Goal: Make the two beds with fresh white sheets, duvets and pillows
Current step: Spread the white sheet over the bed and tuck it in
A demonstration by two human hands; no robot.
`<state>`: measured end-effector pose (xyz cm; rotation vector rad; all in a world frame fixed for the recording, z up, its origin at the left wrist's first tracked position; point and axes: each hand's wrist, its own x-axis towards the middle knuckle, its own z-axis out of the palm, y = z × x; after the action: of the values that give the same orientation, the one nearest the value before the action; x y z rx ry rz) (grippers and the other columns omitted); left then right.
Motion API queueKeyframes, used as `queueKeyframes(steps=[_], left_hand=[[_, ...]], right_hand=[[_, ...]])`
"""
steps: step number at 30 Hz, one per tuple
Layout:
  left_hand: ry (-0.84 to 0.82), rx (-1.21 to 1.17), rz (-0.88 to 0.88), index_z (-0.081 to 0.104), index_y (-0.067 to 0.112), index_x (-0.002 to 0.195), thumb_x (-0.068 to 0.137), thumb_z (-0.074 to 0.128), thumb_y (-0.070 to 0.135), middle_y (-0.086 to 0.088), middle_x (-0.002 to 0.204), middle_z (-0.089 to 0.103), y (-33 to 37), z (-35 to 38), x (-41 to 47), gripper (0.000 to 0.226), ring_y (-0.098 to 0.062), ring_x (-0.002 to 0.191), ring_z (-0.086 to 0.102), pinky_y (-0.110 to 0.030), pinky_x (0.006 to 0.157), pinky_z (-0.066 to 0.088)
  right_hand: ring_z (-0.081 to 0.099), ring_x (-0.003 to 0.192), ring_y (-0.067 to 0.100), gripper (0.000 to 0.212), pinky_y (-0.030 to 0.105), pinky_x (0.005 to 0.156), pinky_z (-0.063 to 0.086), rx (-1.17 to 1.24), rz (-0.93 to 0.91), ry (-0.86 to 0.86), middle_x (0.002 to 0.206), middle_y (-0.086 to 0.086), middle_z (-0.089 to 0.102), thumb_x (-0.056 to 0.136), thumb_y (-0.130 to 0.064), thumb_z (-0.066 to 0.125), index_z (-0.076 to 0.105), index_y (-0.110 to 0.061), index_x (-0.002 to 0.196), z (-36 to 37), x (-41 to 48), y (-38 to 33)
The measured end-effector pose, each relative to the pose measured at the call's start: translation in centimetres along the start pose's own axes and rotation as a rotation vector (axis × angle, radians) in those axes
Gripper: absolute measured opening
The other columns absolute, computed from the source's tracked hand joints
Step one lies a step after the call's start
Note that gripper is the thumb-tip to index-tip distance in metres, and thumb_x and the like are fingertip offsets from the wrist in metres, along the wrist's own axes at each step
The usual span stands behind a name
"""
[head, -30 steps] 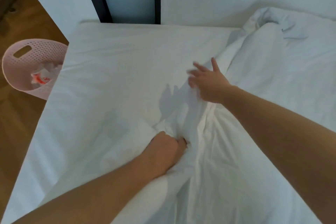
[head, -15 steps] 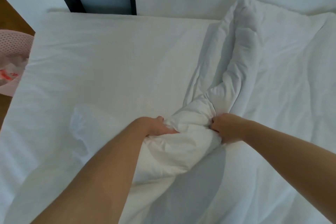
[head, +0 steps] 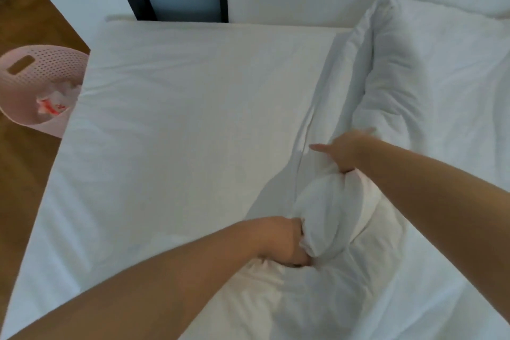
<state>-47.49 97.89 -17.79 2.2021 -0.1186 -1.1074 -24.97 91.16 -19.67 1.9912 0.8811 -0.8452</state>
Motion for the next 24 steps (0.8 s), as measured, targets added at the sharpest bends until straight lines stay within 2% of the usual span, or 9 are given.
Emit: queueKeyframes(steps=[2, 5, 8, 10, 12, 14, 17, 21, 24], left_hand=[[-0.045, -0.178, -0.079, 0.057, 0.017, 0.123, 0.077, 0.064, 0.056, -0.009, 0.121, 0.061, -1.2, 0.0, 0.3, 0.061, -0.03, 0.11, 0.059, -0.029, 0.092, 0.045], [-0.147, -0.436, -0.202, 0.039, 0.025, 0.141, 0.056, 0.062, 0.085, 0.003, 0.139, 0.049, -2.7, -0.2, 0.2, 0.106, -0.022, 0.121, 0.054, -0.041, 0.104, 0.044], [0.045, -0.729, -0.277, 0.037, 0.017, 0.141, 0.067, 0.051, 0.088, -0.003, 0.14, 0.047, -3.3, -0.4, 1.0, 0.103, -0.022, 0.125, 0.05, -0.033, 0.099, 0.04], [0.192, -0.704, -0.389, 0.029, 0.021, 0.144, 0.067, 0.054, 0.085, -0.002, 0.143, 0.04, -3.5, 0.0, 1.7, 0.103, -0.024, 0.128, 0.046, -0.034, 0.1, 0.039], [0.075, -0.651, -0.369, 0.018, 0.027, 0.151, 0.064, 0.06, 0.082, -0.001, 0.152, 0.034, -2.6, 0.9, 2.0, 0.111, -0.025, 0.135, 0.04, -0.037, 0.11, 0.032], [-0.033, -0.611, -0.226, 0.031, 0.024, 0.149, 0.079, 0.064, 0.064, 0.002, 0.15, 0.041, -1.0, 1.7, 2.1, 0.087, -0.019, 0.134, 0.043, -0.029, 0.107, 0.031], [0.044, -0.623, -0.13, 0.054, 0.02, 0.135, 0.081, 0.075, 0.043, 0.001, 0.134, 0.059, 0.5, 1.2, 1.3, 0.063, -0.016, 0.119, 0.057, -0.029, 0.104, 0.041], [0.172, -0.456, -0.146, 0.065, 0.018, 0.114, 0.083, 0.075, 0.018, 0.003, 0.114, 0.065, -0.7, -5.3, -3.3, 0.033, -0.015, 0.103, 0.061, -0.018, 0.081, 0.047], [0.303, -0.274, -0.245, 0.067, 0.017, 0.105, 0.079, 0.077, 0.019, -0.003, 0.11, 0.069, -1.9, -12.0, -8.4, 0.027, -0.021, 0.099, 0.064, -0.029, 0.086, 0.05]], right_hand=[[0.027, 0.143, 0.04, 0.083, 0.061, 0.115, 0.018, -0.074, 0.007, -0.104, 0.155, 0.015, 0.03, 0.09, -0.061, 0.05, 0.017, -0.024, 0.156, 2.2, -1.0, 0.3], [0.049, 0.128, 0.032, 0.033, 0.056, 0.101, 0.04, -0.179, -0.15, 0.048, 0.139, 0.008, 0.051, 0.104, -0.027, 0.035, 0.053, -0.02, 0.131, 5.4, -3.4, 0.1], [0.059, 0.113, 0.027, 0.026, 0.036, 0.084, 0.042, 0.041, -0.176, 0.269, 0.123, 0.004, 0.058, 0.102, -0.018, 0.035, 0.058, -0.017, 0.115, 7.5, -4.5, 1.4], [0.062, 0.102, 0.029, 0.021, 0.034, 0.076, 0.04, 0.218, -0.179, 0.408, 0.112, 0.005, 0.058, 0.098, -0.017, 0.042, 0.061, -0.013, 0.105, 8.3, -5.0, 2.4], [0.062, 0.092, 0.031, 0.022, 0.037, 0.075, 0.044, 0.463, -0.205, 0.586, 0.105, 0.005, 0.059, 0.096, -0.013, 0.047, 0.067, -0.01, 0.104, 8.8, -5.8, 3.0], [0.062, 0.087, 0.029, 0.023, 0.033, 0.07, 0.042, 0.632, -0.265, 0.727, 0.101, 0.003, 0.062, 0.095, -0.007, 0.052, 0.071, -0.011, 0.104, 9.2, -6.7, 3.2], [0.064, 0.083, 0.027, 0.023, 0.025, 0.069, 0.039, 0.745, -0.298, 0.882, 0.096, 0.006, 0.064, 0.09, 0.003, 0.056, 0.073, -0.007, 0.101, 8.7, -8.0, 3.5], [0.064, 0.082, 0.031, 0.023, 0.034, 0.074, 0.05, 0.863, -0.247, 0.999, 0.092, 0.01, 0.065, 0.086, 0.006, 0.057, 0.074, -0.004, 0.098, 4.7, -8.6, 3.6], [0.064, 0.086, 0.033, 0.023, 0.036, 0.078, 0.05, 0.968, -0.197, 1.097, 0.095, 0.012, 0.066, 0.086, 0.003, 0.057, 0.075, -0.003, 0.101, -1.3, -8.8, 3.0]])
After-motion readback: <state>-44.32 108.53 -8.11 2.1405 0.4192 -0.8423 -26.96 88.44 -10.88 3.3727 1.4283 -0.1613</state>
